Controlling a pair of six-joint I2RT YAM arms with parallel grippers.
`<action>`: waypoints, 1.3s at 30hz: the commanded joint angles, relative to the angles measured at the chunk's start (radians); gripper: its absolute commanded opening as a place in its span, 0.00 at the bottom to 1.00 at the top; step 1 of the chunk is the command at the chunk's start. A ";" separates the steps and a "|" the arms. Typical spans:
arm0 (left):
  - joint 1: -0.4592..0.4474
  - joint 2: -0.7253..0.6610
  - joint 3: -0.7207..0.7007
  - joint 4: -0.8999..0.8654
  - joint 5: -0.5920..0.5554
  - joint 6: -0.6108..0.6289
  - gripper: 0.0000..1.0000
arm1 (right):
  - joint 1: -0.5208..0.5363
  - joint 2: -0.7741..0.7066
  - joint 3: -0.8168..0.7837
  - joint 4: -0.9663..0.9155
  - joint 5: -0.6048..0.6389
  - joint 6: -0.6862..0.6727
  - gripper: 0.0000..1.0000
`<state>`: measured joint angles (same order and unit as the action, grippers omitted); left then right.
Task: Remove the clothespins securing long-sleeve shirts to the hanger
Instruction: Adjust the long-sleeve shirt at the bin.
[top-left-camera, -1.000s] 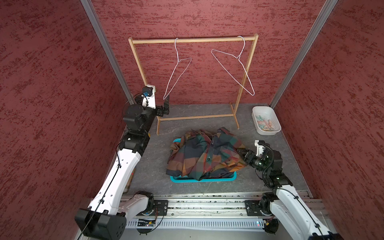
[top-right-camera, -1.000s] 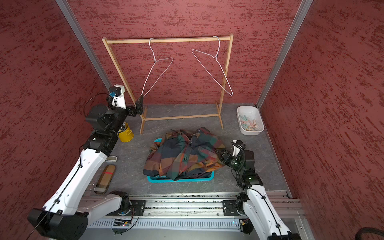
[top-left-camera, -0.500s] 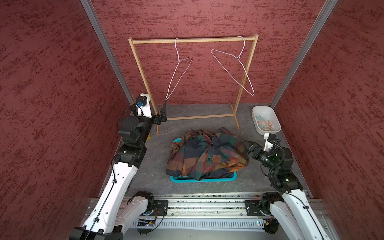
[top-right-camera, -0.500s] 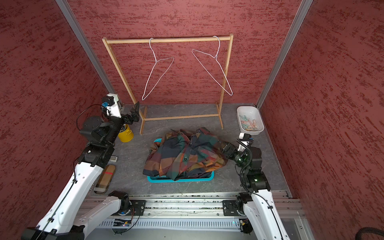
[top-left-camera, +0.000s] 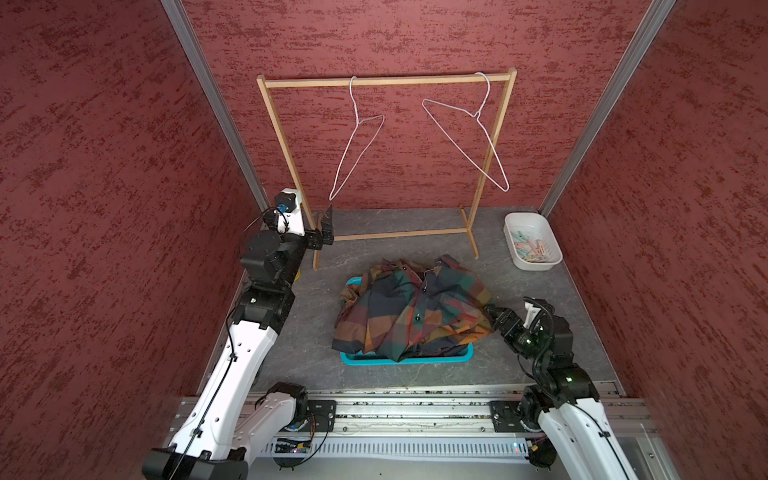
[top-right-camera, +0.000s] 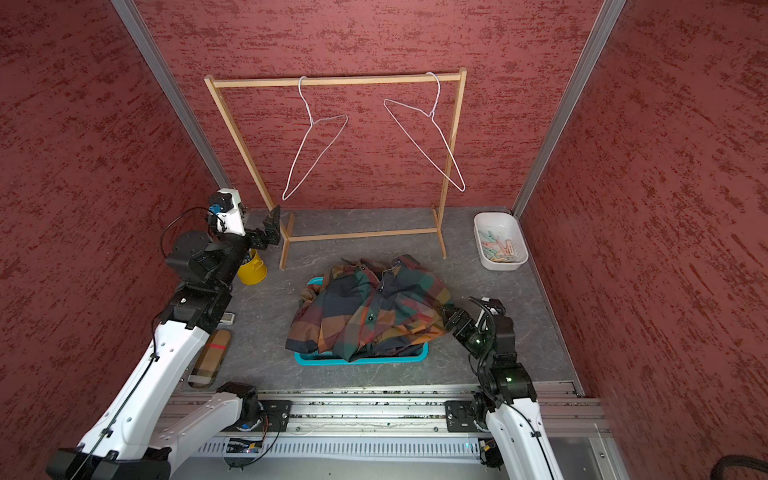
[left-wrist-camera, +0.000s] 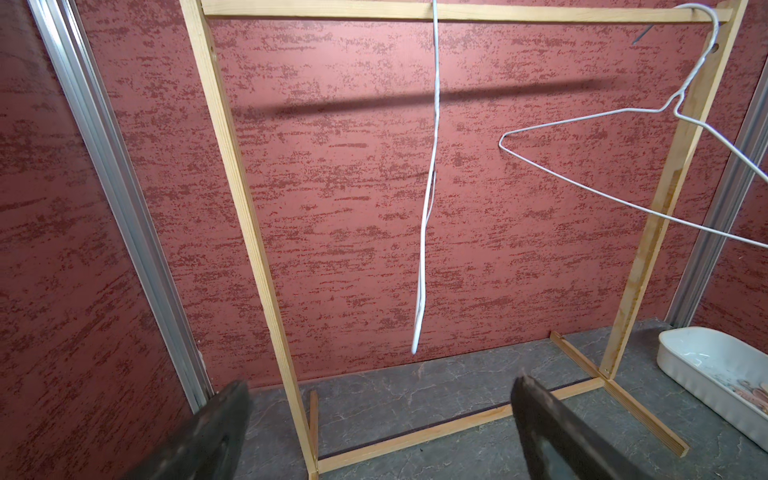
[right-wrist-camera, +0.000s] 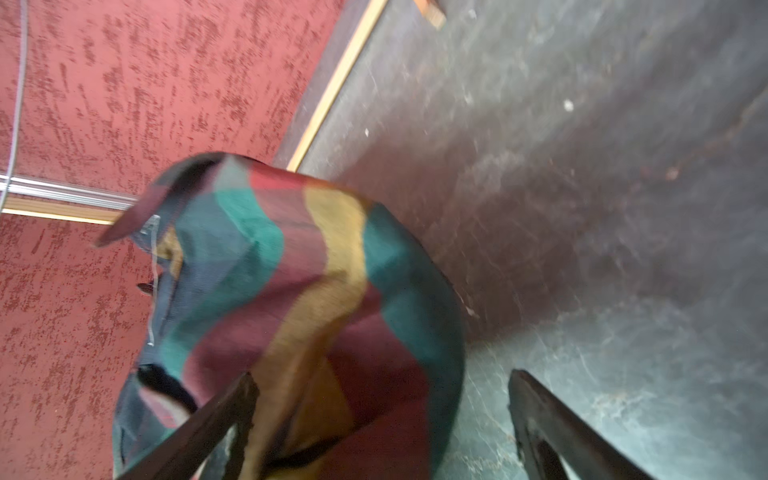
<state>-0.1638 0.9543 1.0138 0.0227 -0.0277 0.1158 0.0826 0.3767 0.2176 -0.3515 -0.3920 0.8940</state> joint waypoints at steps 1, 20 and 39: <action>0.010 -0.016 -0.020 -0.004 -0.002 -0.008 0.99 | 0.002 0.026 -0.050 0.205 -0.098 0.088 0.92; 0.033 -0.101 -0.213 -0.023 -0.182 -0.105 0.99 | 0.150 0.369 0.188 0.631 -0.231 -0.195 0.00; 0.075 -0.184 -0.334 -0.040 -0.186 -0.165 0.99 | 0.724 1.057 0.417 0.630 0.123 -0.325 0.00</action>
<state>-0.0944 0.7856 0.6968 -0.0063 -0.2096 -0.0372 0.7822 1.3838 0.6254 0.2878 -0.3584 0.5510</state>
